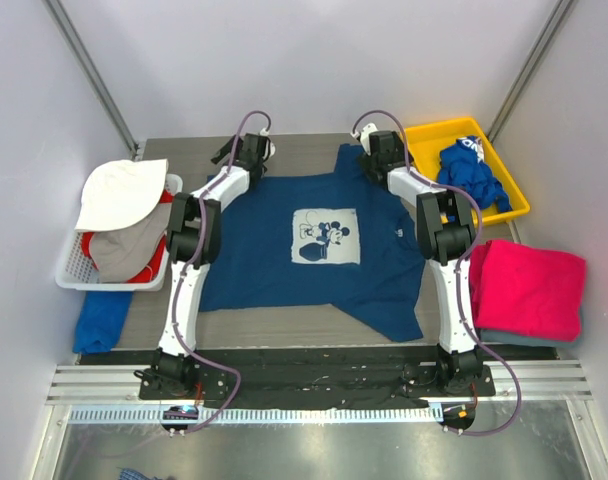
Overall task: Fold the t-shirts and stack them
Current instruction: Flatten out the tshirt
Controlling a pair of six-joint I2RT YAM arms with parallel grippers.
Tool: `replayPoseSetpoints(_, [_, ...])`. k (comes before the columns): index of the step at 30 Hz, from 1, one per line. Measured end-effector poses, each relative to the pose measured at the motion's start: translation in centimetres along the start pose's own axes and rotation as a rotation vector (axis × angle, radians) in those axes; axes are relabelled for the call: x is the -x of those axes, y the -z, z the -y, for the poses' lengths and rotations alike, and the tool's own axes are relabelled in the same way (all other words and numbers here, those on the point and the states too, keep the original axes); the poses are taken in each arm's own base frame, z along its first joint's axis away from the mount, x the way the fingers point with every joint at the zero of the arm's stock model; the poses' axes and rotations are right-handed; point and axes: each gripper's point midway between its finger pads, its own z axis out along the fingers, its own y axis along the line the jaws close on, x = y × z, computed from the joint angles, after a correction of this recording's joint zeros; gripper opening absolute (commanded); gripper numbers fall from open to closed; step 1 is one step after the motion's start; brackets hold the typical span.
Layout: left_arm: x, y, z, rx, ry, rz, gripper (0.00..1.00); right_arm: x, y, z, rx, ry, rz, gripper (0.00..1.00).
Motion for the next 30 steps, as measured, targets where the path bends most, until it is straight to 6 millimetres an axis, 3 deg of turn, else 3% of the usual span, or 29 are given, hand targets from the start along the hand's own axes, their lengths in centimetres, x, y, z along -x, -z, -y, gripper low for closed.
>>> replayPoseSetpoints(16, [0.2,-1.2,-0.9,0.063,0.001,0.011,0.99,0.1,-0.2,0.2,-0.011,0.002,-0.003,0.94])
replayPoseSetpoints(25, [-1.3,0.6,-0.8,0.021,0.012,0.007,1.00,0.1,1.0,0.1,0.027,-0.031,-0.024,0.94])
replayPoseSetpoints(30, [-0.6,2.6,-2.1,0.013,0.052,0.034,1.00,2.3,3.4,1.9,0.035,-0.079,0.011,0.95])
